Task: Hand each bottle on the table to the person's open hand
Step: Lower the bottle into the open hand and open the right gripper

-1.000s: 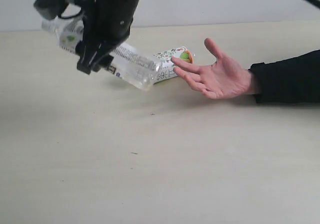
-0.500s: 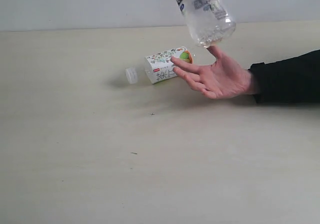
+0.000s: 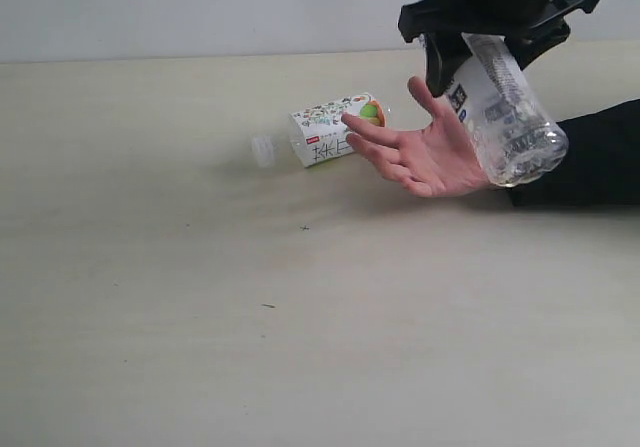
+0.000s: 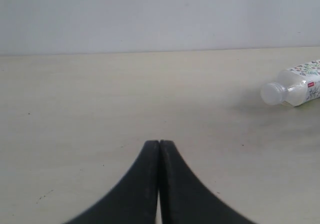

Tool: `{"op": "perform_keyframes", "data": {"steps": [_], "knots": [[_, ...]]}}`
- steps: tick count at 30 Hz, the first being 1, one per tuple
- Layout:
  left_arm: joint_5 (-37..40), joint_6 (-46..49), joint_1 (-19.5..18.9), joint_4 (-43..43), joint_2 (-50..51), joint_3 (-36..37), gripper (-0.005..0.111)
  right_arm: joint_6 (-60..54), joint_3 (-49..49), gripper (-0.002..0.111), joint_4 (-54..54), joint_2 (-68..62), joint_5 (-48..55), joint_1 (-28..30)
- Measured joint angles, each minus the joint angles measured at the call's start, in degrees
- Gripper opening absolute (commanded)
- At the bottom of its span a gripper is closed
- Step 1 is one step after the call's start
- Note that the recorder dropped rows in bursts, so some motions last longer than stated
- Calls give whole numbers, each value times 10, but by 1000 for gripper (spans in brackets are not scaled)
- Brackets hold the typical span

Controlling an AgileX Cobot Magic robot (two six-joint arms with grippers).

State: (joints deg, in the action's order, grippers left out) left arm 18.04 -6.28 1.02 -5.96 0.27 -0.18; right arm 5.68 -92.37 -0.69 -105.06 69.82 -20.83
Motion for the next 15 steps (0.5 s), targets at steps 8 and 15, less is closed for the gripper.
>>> {"op": "perform_keyframes", "data": {"steps": [8, 15], "knots": [[0, 0, 0, 0, 0, 0, 3, -6, 19, 0, 3, -41, -35, 0], [0, 0, 0, 0, 0, 0, 3, -12, 21, 0, 3, -81, -71, 0]]}}
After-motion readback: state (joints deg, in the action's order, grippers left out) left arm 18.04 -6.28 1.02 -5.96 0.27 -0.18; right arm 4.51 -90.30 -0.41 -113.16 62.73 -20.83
